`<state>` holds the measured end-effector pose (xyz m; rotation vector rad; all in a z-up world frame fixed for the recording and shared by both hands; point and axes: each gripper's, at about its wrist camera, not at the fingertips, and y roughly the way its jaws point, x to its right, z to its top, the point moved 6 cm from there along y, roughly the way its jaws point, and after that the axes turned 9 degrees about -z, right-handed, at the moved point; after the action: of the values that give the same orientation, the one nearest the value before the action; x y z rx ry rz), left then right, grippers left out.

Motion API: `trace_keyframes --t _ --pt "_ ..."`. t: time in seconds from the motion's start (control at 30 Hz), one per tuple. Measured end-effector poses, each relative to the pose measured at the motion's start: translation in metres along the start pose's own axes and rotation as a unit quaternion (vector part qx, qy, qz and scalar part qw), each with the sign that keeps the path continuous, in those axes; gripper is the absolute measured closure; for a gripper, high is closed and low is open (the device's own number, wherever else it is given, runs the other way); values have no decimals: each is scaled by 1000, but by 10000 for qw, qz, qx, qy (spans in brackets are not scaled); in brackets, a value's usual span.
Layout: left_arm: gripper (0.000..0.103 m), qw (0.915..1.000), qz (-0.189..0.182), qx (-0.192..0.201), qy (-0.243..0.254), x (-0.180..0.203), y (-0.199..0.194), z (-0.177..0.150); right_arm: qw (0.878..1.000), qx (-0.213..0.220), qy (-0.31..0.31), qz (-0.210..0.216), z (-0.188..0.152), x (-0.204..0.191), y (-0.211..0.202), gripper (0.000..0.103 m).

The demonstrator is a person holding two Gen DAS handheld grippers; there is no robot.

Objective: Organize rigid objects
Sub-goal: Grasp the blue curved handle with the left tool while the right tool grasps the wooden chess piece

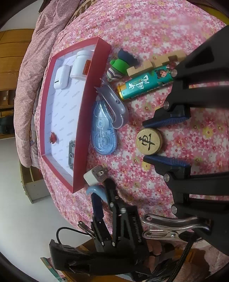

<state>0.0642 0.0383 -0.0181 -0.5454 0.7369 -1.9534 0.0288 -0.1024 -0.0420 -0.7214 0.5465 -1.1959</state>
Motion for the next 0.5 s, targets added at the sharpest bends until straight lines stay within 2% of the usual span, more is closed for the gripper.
trace_keyframes --t 0.07,0.17,0.3,0.37,0.4,0.5 --pt "71 9997 -57 48 -224 -4 -5 -1 10000 16 20 23 0 0 0 70" --pt "71 9985 -122 6 -535 -8 -9 -7 10000 24 46 59 0 1 0 70" --pt "70 9978 -57 29 -658 -2 -16 -18 9999 32 93 108 0 2 0 70" --pt "76 9978 63 29 -655 1 -18 -20 9998 34 121 130 1 3 -1 70" --pt "85 9977 74 26 -667 3 -18 -20 9998 34 139 142 1 3 -1 70" --pt "87 9968 -125 67 -790 7 -23 -20 9995 27 222 214 0 4 -1 70"
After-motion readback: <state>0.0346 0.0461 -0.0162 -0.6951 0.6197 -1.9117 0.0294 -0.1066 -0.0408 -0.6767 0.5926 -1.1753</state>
